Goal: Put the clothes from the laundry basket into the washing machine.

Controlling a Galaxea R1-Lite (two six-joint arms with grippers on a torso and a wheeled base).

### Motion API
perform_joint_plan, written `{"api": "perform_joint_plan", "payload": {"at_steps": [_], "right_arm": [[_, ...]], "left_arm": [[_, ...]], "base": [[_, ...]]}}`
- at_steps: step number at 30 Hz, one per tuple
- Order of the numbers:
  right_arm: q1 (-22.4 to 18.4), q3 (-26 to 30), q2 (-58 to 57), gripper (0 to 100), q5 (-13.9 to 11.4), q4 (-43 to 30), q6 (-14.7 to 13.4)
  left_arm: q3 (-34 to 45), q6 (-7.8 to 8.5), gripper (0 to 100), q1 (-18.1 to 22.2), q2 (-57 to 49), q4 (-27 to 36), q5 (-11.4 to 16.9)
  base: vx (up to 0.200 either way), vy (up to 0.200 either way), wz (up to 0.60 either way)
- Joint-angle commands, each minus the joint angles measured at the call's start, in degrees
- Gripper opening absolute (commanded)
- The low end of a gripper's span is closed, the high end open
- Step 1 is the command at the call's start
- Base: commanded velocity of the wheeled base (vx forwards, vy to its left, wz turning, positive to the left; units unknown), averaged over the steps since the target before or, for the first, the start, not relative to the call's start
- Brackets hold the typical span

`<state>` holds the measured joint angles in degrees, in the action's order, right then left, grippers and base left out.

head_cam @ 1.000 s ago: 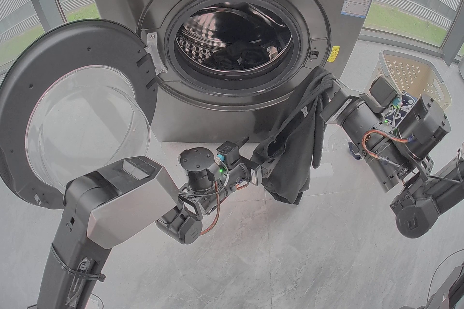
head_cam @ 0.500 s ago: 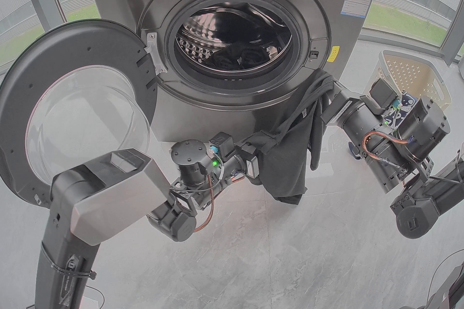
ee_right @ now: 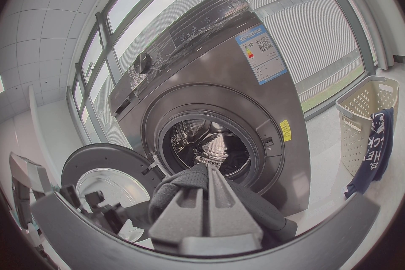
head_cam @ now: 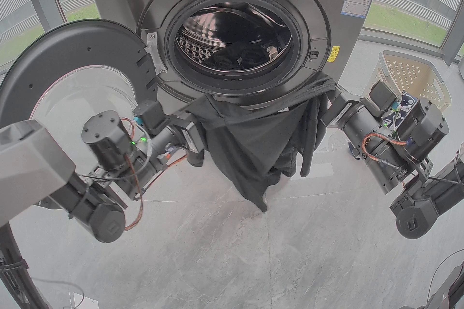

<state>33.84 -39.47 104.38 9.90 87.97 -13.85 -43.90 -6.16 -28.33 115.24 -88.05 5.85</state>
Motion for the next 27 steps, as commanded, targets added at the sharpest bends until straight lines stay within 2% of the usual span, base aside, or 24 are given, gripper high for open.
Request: {"api": "perform_joint_plan", "payload": {"at_steps": [1,9,12,27], "right_arm": [[-0.09,0.36,0.21,0,0.03,0.01,-0.13],[-0.62,-0.25,-0.05,0,-0.06,0.1,-0.04],[-0.62,-0.6,-0.58,0,0.03,0.19,0.05],[-1.5,-3.94,-1.54,0,1.61,0.01,0.58]], "left_arm": [[4.61,-0.44,0,2.14,-12.93,0.6,-0.23],[3.03,0.62,0,2.75,-13.99,-0.45,-1.02],[2.24,0.62,0,2.67,-14.87,-0.45,-2.16],[1.97,0.62,0,2.93,-14.87,-0.45,-2.95]], "base": [[0.0,0.0,0.0],[0.0,0.0,0.0],[0.0,0.0,0.0],[0.0,0.0,0.0]]}}
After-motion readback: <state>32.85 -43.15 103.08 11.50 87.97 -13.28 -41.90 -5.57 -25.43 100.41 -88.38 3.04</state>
